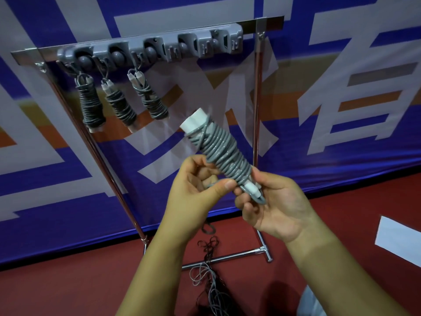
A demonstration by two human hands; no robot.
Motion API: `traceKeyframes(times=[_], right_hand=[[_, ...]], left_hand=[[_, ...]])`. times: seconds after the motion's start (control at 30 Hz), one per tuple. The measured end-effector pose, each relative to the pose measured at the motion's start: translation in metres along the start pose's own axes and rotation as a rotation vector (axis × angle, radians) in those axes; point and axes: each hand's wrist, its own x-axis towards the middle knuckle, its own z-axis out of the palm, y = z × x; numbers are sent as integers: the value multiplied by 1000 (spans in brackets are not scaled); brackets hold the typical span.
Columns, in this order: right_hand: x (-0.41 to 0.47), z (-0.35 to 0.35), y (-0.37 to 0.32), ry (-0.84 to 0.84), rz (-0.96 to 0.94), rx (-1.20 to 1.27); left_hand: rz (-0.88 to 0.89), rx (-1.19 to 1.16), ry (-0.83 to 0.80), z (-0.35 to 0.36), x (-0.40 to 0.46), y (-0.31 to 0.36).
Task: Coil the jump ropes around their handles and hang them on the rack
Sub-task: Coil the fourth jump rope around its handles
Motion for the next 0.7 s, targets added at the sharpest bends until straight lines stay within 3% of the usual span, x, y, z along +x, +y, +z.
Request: traceKeyframes(times=[0.1, 0.2, 0.27, 0.37, 0.47, 0.7], right_hand=[[5, 1, 5, -122, 81, 88], [1, 7, 6, -46, 83, -8], [-2, 10, 7, 76, -71, -219], [0, -1, 20, 279, -546, -667], [-2, -9, 29, 313, -899, -954], [-5, -10, 29, 284, -1053, -1188]], left_hand=[[-29, 16, -71, -5, 0, 3], [-2, 127, -114, -6, -3, 8], [15, 178, -92, -9, -4, 9], [-30, 244, -18, -11, -3, 10], [-74, 257, -12, -7, -4, 11], [-161, 178, 66, 2, -5, 12]])
